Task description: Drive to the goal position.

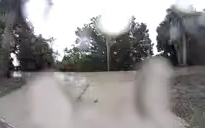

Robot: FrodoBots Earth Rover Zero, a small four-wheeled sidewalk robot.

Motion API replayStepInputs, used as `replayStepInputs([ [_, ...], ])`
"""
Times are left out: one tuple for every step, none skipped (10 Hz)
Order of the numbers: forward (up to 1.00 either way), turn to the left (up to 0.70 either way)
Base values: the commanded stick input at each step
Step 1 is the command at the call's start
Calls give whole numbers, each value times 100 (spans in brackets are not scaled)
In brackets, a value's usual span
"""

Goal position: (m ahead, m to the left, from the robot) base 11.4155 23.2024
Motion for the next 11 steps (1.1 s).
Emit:
replayStepInputs([
  [85,34],
  [85,34],
  [85,0],
  [85,0],
  [85,0],
  [85,0],
  [85,0],
  [85,0],
  [85,0],
  [85,0],
  [85,0],
])
